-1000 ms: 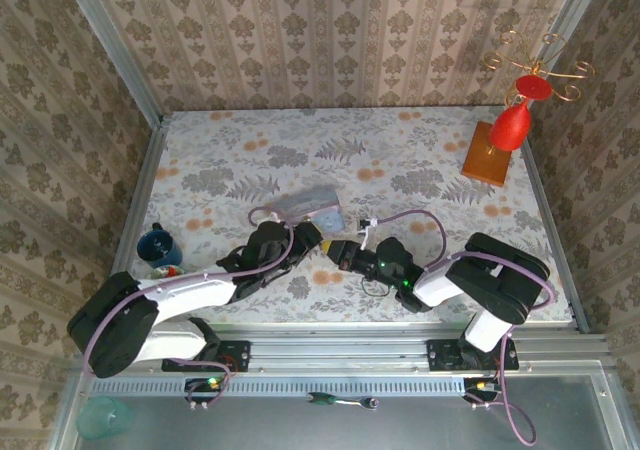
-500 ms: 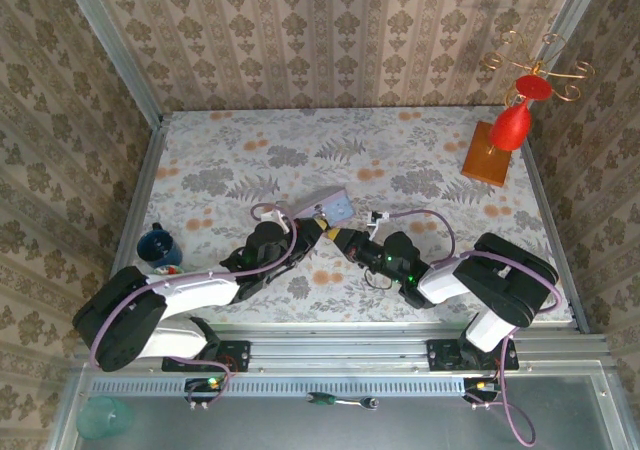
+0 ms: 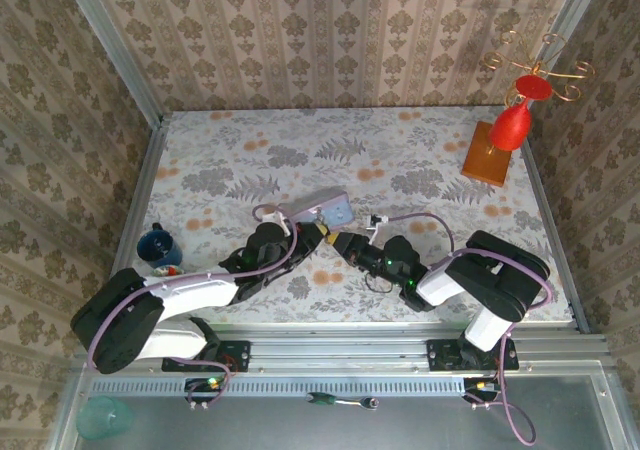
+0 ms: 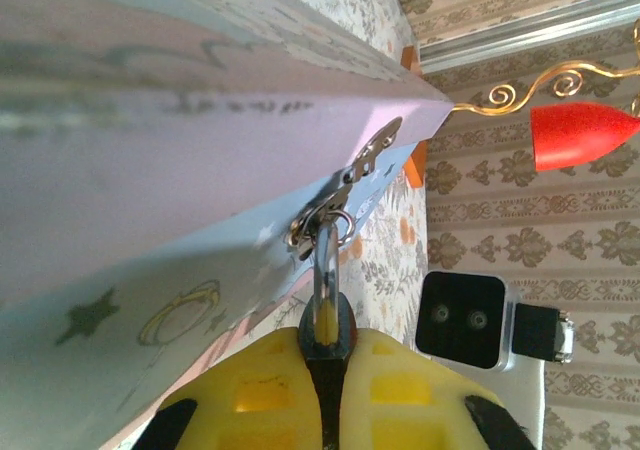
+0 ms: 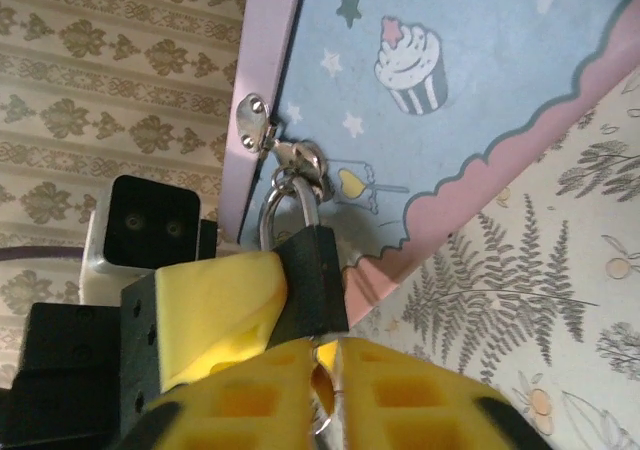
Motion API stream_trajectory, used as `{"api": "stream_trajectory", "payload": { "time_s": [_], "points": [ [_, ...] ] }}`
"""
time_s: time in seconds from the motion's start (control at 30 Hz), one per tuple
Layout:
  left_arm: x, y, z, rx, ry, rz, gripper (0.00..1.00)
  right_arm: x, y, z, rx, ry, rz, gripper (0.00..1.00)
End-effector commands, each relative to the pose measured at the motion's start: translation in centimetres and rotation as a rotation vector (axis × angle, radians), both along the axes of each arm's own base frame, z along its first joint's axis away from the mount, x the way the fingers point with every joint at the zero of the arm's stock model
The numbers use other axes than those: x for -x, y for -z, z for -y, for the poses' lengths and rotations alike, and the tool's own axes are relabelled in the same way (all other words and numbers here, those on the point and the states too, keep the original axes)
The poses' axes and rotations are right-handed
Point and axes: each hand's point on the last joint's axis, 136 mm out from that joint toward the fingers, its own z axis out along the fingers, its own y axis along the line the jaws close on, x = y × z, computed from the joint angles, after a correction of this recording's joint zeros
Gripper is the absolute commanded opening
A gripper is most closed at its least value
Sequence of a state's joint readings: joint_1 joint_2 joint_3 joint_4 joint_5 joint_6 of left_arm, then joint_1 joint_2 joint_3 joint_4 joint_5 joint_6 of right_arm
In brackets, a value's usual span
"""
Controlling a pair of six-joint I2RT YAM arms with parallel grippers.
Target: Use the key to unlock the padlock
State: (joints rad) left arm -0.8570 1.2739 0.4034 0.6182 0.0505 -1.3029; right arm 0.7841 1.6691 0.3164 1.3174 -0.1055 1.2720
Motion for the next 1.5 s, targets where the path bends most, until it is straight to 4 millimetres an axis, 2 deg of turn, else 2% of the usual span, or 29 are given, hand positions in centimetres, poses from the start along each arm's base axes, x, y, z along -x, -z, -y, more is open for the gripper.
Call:
{"api": "stream_trajectory", "payload": {
  "time_s": [0.0,0.07,0.2,0.33,0.4,0.6,0.7,0.73,1.0,1.47],
  "points": [
    [0.2,0.2,-0.2,-0.026,0.008,-0.006,0.00,0.1,1.7,0.5,0.111,0.000,0.033,0.31],
    [0.2,0.6,-0.5,-0.039,-0.007,-0.030,0.00,0.3,2.3,0.3,0.193,-0.038,0.053,0.35],
    [0.3,1.5,-1.2,-0.083,-0.046,-0.098,0.00,1.1,3.3,0.9,0.431,-0.081,0.158,0.36],
    [0.4,1.7,-1.6,-0.114,-0.075,-0.125,0.00,2.3,2.6,1.5,0.678,-0.112,0.365,0.36],
    [0.3,1.5,-1.5,-0.109,-0.078,-0.127,0.00,2.9,1.5,1.5,0.780,-0.121,0.498,0.36],
    [0.6,1.0,-0.7,-0.112,-0.072,-0.136,0.00,4.8,1.0,0.0,1.014,-0.174,0.804,0.37],
    [1.0,0.9,-0.3,-0.107,-0.062,-0.145,0.00,4.7,0.2,-0.5,1.037,-0.143,0.871,0.37],
    [1.1,0.7,-0.1,-0.104,-0.057,-0.145,0.00,4.5,0.9,-0.5,1.067,-0.146,0.867,0.36],
    [1.7,1.1,0.4,-0.125,-0.046,-0.157,0.00,4.0,0.9,-2.0,1.129,-0.142,0.909,0.32],
    [2.1,1.3,1.0,-0.122,-0.024,-0.165,0.00,3.0,2.0,-2.4,1.179,-0.127,0.853,0.11]
  ]
}}
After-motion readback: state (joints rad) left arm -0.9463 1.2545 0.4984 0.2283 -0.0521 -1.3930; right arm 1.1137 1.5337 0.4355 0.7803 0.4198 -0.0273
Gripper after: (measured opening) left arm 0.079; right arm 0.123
